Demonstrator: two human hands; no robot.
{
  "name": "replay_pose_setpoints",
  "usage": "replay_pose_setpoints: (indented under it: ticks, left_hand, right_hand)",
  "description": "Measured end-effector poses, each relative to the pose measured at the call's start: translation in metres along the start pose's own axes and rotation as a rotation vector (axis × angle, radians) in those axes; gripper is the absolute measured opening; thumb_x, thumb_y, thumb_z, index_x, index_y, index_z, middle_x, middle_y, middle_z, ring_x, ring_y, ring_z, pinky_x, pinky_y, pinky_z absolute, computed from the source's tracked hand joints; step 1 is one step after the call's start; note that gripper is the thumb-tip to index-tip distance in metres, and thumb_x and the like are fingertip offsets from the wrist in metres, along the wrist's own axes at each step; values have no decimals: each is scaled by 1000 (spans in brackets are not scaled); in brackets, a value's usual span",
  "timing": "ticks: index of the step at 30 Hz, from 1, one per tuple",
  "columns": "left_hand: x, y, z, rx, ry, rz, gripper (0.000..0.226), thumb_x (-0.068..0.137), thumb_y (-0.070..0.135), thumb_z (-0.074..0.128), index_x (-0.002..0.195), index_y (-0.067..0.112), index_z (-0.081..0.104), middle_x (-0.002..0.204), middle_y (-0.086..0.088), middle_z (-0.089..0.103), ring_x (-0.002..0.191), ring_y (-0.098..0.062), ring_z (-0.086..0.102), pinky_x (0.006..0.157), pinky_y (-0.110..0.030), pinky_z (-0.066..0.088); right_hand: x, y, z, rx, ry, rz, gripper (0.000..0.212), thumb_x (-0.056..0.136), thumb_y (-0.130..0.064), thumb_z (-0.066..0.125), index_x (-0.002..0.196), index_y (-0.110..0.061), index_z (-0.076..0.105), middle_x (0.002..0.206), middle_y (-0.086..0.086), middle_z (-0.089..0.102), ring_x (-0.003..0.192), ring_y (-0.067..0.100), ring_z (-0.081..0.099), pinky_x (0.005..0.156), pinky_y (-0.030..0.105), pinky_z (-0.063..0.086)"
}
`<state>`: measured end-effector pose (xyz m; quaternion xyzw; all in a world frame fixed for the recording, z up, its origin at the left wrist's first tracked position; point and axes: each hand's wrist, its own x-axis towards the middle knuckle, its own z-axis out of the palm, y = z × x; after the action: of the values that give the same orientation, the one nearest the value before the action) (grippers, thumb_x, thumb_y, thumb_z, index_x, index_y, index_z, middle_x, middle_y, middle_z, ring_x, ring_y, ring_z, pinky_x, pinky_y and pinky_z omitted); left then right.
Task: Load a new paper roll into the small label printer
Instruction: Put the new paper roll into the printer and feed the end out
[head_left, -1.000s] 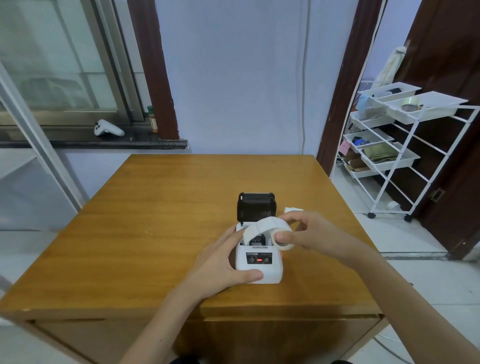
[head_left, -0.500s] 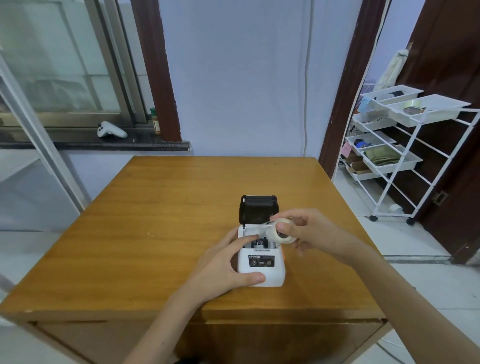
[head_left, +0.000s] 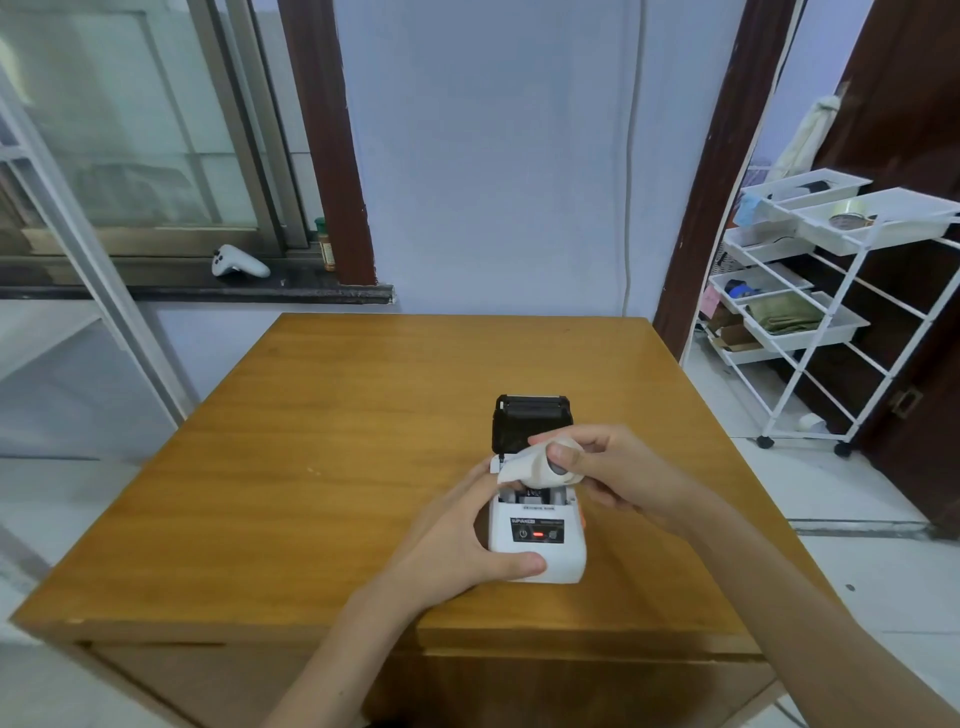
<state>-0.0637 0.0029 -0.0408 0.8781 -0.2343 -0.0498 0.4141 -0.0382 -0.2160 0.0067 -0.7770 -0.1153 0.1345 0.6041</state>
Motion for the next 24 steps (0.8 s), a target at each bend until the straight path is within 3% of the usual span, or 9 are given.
replay_pose_setpoints:
  ticks: [2, 6, 11, 16, 24]
  left_hand:
    - [1, 1, 0, -16, 6, -9, 83, 64, 57, 80, 136, 49, 39, 129, 36, 48, 113, 9, 50, 88, -12, 43]
    - [2, -1, 0, -15, 7, -57, 83, 60, 61, 81, 131, 48, 39, 123, 26, 57, 107, 3, 56, 87, -22, 49]
    - [0, 1, -1, -18, 11, -111, 70, 60, 57, 83, 115, 47, 42, 110, 26, 58, 97, 7, 55, 68, -11, 42]
    - [1, 3, -2, 0, 7, -122, 67, 59, 59, 82, 111, 45, 41, 113, 26, 55, 97, 4, 55, 71, -18, 44]
    - [-1, 6, -3, -25, -1, -127, 69, 60, 55, 84, 113, 45, 41, 111, 25, 59, 96, 7, 56, 67, -10, 40]
  right_hand:
    - [2, 2, 1, -1, -15, -18, 28, 93, -29, 60, 114, -15, 71, 71, 14, 58, 38, 10, 30, 34, 19, 21]
    - [4, 7, 0, -47, -49, 18, 27, 91, -31, 62, 114, -20, 71, 77, 12, 61, 41, 10, 33, 36, 19, 25]
    - [10, 1, -3, -139, -93, 103, 19, 91, -24, 62, 105, -26, 73, 71, 7, 59, 45, 15, 35, 41, 27, 22]
    - [14, -6, -3, -229, -112, 162, 22, 90, -19, 57, 104, -23, 74, 61, -5, 58, 47, 15, 40, 43, 28, 24]
    - [10, -7, 0, -261, -83, 147, 28, 93, -13, 51, 104, -18, 76, 65, 2, 60, 49, 13, 50, 45, 26, 33]
